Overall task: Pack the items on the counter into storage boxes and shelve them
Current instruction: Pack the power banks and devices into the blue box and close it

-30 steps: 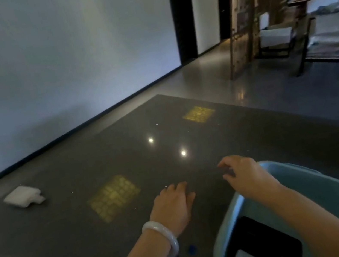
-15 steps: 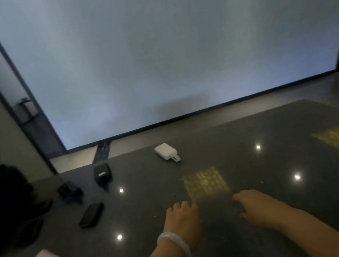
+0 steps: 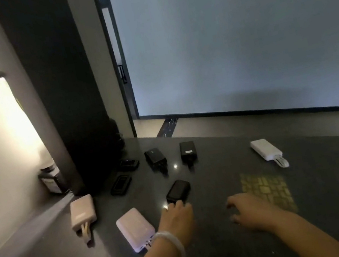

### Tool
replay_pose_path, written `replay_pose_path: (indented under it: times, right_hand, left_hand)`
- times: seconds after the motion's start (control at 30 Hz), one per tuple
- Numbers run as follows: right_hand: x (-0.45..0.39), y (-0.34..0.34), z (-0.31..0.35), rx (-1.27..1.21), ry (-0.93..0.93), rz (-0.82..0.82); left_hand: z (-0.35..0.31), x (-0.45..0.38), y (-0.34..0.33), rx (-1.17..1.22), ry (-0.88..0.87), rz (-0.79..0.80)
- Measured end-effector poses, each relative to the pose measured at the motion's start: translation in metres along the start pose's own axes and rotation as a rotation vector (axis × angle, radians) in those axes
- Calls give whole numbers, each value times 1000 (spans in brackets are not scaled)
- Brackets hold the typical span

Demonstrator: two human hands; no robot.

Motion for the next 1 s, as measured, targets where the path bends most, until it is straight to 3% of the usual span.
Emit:
replay_pose_path:
  times: [0.33,0.6,1.0]
  right_hand:
    - [-105,-25,16,-41,-25,-5]
    - [-208,1,19,-189,-27,-130]
    - [-350,17,7,-281,-271,-248]
  left_hand:
    - [63,-71,-33,101,144,11]
    - [109,-167,-40,120,296,-87]
    - [170,-300,-60,147,548,-48]
Point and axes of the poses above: each hand's wrist, its own x-axis away from the middle knuckle, its own y-axis out of the back of the hand, z = x × y, the point moved 5 cm from there along -x, towards the middle knuckle, and after that the axes turned 12 degrees about -x, right-handed, at the moved point
